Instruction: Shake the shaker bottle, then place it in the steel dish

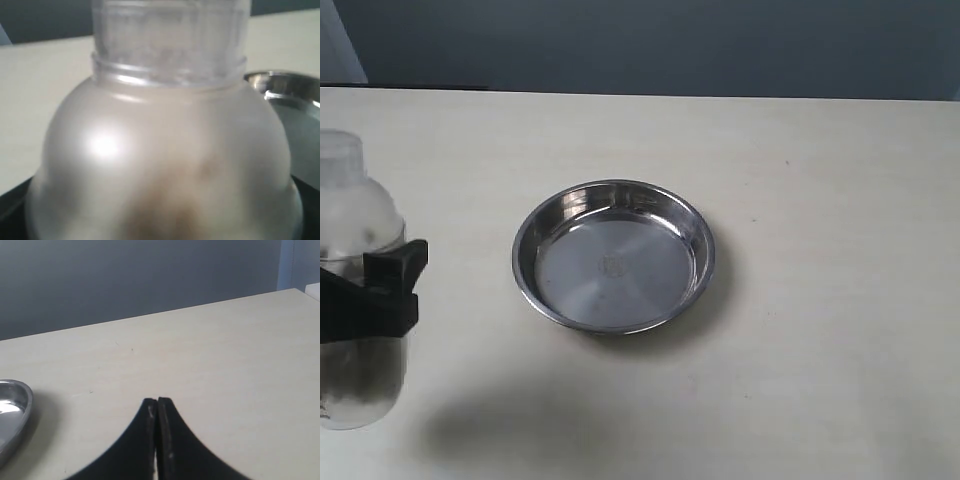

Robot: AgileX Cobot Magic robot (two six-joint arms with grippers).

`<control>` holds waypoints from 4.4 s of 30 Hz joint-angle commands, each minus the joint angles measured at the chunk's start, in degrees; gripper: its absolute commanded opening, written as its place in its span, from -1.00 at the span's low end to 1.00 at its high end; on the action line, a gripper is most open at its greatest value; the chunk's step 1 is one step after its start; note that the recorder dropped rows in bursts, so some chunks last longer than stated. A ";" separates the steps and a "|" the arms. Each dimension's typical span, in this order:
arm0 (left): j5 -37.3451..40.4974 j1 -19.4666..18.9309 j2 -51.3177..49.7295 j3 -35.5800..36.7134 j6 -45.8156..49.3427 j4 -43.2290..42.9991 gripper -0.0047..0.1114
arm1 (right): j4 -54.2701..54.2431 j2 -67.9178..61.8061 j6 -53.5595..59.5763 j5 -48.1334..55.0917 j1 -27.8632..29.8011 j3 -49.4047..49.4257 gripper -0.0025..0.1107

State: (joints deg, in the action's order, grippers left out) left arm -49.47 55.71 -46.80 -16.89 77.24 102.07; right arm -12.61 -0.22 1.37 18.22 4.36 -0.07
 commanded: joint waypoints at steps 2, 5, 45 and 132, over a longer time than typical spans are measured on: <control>3.19 1.51 3.67 -8.07 -2.86 -17.51 -0.92 | 0.09 0.22 0.12 -0.55 0.20 0.07 -0.97; -0.60 1.51 -0.81 -0.13 -7.94 -10.46 -0.92 | 0.09 0.22 0.12 -0.55 0.20 0.07 -0.97; -12.68 1.45 -0.20 -10.42 0.12 -7.26 -0.92 | 0.47 0.22 0.12 -0.55 0.21 0.07 -0.97; 1.63 3.79 4.72 -2.37 -6.67 -18.43 -0.92 | 0.24 0.22 0.12 -0.55 0.21 0.07 -0.97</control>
State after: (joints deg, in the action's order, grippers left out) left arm -48.18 59.41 -43.42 -16.86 71.38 90.73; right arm -12.61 -0.22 1.48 18.22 4.36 -0.07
